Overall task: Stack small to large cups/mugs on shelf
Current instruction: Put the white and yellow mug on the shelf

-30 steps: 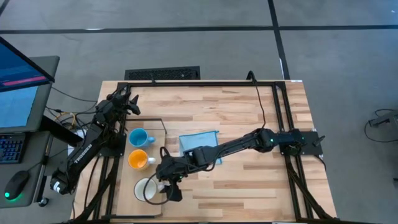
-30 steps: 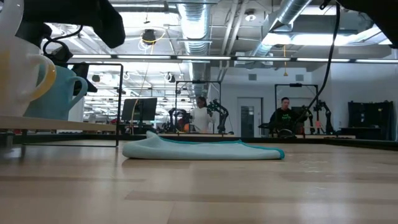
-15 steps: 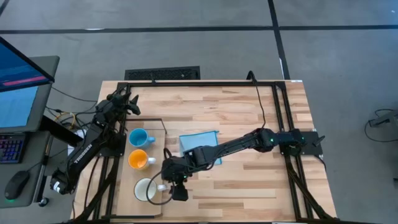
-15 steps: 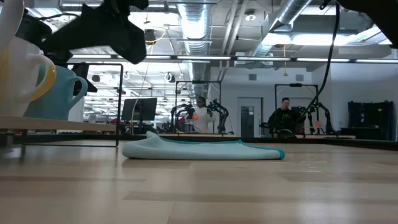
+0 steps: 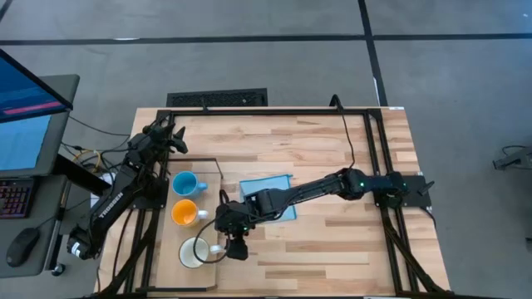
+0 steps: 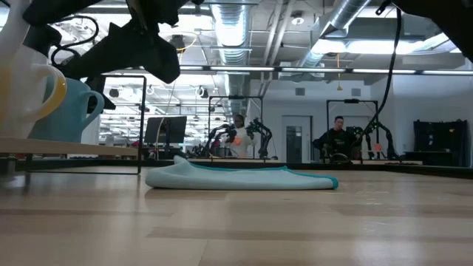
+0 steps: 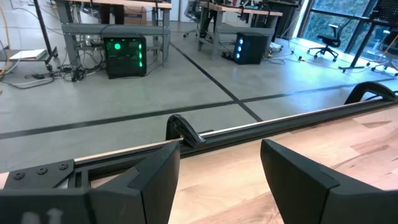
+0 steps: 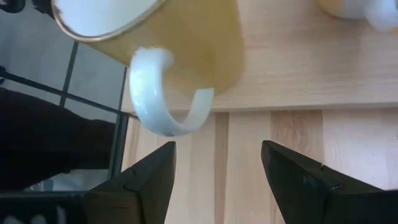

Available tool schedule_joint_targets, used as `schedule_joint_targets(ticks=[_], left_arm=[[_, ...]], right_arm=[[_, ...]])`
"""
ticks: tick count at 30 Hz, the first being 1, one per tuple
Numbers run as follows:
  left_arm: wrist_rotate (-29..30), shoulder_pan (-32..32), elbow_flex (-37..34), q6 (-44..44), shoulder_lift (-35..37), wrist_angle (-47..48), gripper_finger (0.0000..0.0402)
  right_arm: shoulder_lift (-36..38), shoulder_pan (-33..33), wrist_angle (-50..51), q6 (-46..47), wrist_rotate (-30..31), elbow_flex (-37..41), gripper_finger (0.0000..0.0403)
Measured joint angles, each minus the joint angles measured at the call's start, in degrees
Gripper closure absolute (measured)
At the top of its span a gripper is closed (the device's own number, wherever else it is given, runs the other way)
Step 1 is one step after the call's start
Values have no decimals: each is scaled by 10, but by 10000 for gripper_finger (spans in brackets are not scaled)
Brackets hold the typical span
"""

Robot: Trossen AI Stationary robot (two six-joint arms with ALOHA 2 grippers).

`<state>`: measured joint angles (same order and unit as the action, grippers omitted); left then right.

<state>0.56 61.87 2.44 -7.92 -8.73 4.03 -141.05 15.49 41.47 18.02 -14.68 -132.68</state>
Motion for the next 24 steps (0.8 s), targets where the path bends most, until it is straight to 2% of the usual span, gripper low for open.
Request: schedule_joint_targets(ticks=[14,24], left_arm=[[0,0,0,0,0,0,184],[0,0,0,0,0,0,184]], right_arm=[[0,11,-78,0,-1,0,143],[0,14,-5,-2,-2,0,143]])
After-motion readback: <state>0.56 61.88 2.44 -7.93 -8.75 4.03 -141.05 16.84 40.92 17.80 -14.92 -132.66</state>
